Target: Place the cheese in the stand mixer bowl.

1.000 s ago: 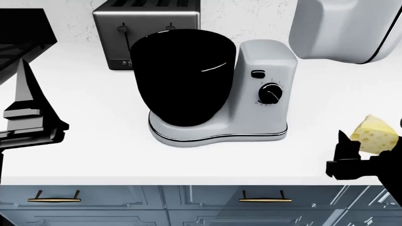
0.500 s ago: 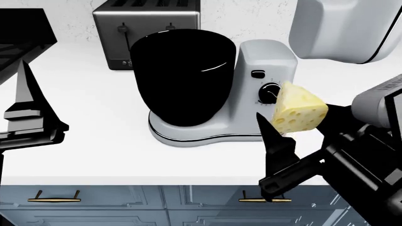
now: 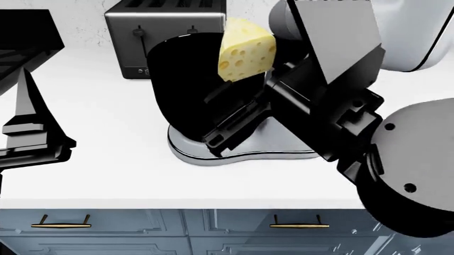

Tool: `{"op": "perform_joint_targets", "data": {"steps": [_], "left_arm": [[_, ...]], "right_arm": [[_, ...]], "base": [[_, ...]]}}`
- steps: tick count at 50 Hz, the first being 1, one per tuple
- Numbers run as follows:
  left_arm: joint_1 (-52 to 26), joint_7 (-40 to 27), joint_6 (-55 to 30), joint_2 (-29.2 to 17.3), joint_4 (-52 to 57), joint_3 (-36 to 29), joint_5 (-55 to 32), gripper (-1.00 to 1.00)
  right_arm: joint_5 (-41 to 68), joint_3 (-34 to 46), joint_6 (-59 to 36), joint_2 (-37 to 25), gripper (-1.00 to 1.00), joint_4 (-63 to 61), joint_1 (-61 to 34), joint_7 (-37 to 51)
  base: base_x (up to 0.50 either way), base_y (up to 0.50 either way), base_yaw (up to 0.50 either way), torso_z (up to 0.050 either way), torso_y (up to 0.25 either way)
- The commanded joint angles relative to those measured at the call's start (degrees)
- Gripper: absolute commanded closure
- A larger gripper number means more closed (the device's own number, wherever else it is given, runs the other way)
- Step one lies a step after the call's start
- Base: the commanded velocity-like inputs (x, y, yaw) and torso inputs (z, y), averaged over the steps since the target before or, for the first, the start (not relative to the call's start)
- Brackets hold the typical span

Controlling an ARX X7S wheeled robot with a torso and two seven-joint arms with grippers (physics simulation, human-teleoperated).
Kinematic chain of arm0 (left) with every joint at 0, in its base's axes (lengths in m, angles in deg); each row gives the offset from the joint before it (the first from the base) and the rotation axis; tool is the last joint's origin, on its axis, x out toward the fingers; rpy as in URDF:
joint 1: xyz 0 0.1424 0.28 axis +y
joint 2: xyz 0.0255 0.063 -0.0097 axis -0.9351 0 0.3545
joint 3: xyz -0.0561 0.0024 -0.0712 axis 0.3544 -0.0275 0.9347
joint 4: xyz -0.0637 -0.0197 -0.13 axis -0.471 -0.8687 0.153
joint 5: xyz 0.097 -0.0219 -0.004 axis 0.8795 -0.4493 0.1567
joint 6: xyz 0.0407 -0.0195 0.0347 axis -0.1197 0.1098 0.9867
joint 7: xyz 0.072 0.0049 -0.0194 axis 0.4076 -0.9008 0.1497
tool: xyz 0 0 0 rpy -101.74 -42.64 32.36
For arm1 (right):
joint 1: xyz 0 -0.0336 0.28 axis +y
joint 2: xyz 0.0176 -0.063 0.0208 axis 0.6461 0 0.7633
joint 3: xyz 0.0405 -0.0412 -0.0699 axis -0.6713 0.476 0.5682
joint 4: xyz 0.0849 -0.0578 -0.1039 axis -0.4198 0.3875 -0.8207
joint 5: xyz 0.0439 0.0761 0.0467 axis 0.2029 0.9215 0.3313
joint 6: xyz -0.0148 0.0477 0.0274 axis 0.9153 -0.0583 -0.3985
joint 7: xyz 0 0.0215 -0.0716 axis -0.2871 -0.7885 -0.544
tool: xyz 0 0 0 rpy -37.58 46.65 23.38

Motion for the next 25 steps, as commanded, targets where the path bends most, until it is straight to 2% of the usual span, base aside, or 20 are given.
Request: {"op": "perform_joint_targets", "data": {"steps": [1, 15, 25], "left_arm": [[0.06, 1.14, 0.15, 0.91, -0.13, 1.21, 1.22, -1.0], [0.08, 0.56, 0.09, 0.28, 0.14, 1.24, 0.9, -1.0], [1.17, 0.52, 0.78, 0.01, 0.06, 2.12, 0.82, -1.0]], "right_arm": [[-12.55, 2.12, -1.71, 10.61, 1.0, 11.32, -4.28, -9.87], [-23.47, 9.07, -0.18, 18.17, 1.0, 22.44, -4.63, -15.57], [-26.92, 11.52, 0.84, 20.25, 1.0, 25.43, -4.36, -16.97]], "base": [[0.0, 0.0, 0.0, 0.0, 0.0], [0.0, 0.0, 0.0, 0.0, 0.0], [0.0, 0.0, 0.0, 0.0, 0.0]]}}
